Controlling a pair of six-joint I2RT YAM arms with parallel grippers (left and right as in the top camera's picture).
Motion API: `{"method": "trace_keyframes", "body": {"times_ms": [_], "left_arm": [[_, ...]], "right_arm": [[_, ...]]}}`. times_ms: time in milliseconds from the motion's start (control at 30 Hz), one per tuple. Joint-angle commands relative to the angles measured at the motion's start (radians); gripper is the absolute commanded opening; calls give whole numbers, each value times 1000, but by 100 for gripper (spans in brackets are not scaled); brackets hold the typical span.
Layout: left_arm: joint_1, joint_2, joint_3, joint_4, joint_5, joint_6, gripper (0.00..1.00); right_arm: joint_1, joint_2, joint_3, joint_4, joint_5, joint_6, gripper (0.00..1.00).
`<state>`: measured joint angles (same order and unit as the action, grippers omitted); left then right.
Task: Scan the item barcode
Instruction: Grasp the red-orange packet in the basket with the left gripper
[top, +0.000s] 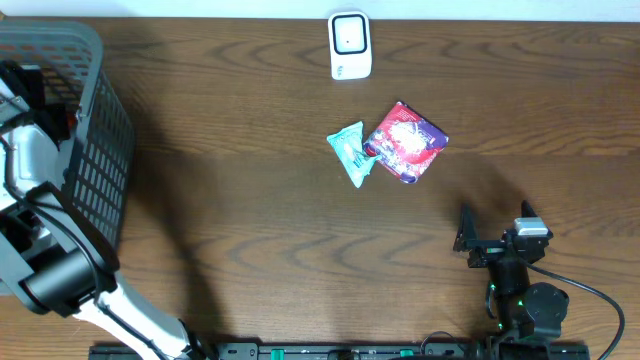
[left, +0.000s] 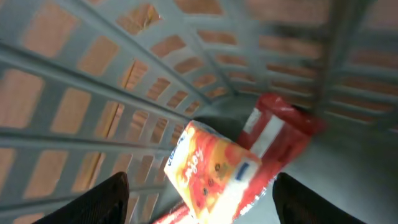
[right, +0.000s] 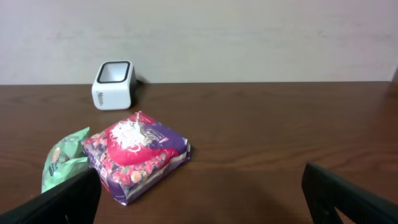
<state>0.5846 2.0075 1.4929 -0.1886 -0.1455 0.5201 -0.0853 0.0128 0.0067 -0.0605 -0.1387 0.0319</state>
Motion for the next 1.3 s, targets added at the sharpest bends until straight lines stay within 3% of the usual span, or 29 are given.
{"method": "trace_keyframes", "body": {"times_ms": [0,300,400,533,667,800,1067,1267], "left_arm": [[29,59,-5,24,4,26,74],[53,179,-5,16,5,23,74],[54,201,-5,2,8,-27,73],[54,204,-5,-57,75,-35,52],[54,204,-5,-117,116,-42,8],[54,188,-5,-166,116,-131,7],[53,-29,-5,-142,121,-475,7],[54,-196,-5,-34,399,-522,7]], "right_arm": [[8,0,-1,-3,2,-18,99],[8,0,-1,-3,2,-19,99],[8,0,-1,-3,2,-18,99],[8,0,-1,-3,2,-18,99],[8,0,-1,-3,2,-18,99],[8,0,-1,-3,2,-19,99],[8,0,-1,-3,2,-18,99],[8,0,-1,-3,2,-18,99]]}}
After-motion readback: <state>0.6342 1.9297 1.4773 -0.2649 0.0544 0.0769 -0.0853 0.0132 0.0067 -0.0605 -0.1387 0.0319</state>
